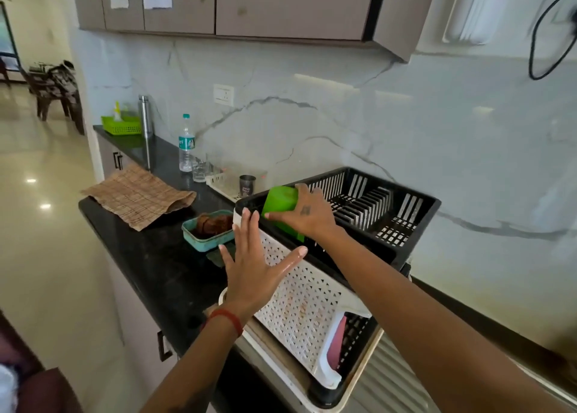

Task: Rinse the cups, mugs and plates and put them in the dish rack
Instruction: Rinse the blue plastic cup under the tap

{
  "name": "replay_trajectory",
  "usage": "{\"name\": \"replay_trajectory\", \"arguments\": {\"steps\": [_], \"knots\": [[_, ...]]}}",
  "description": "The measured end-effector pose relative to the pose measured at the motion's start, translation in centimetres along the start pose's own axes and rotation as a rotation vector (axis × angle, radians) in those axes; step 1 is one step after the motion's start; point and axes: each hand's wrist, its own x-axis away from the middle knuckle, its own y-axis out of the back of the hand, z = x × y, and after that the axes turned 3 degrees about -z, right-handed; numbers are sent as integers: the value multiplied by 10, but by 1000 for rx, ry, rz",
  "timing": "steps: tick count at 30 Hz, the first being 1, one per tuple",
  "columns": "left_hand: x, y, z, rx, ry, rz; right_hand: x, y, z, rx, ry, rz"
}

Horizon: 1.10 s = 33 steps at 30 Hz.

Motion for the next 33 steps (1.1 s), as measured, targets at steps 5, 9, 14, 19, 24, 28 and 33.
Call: {"name": "replay_trajectory", "arguments": {"steps": [5, 9, 14, 19, 24, 28, 33], "knots": [[-1, 4, 9, -126, -64, -5, 1, -8, 1, -16, 46, 113], [0, 6, 7, -142, -75, -7, 5, -7, 4, 4, 56, 118], [3, 20, -2, -149, -31, 79, 23, 14, -1, -131, 89, 67], [22, 23, -38, -99, -141, 152, 55, 66, -35, -277, 149, -82], [65, -2, -91, -49, -435, 109, 125, 106, -96, -416, 100, -206], [106, -42, -119, -169, -739, 16, 199, 108, -162, -448, -37, -287], [162, -114, -126, -169, -764, 313, 293, 77, -259, -536, -352, -303]]}}
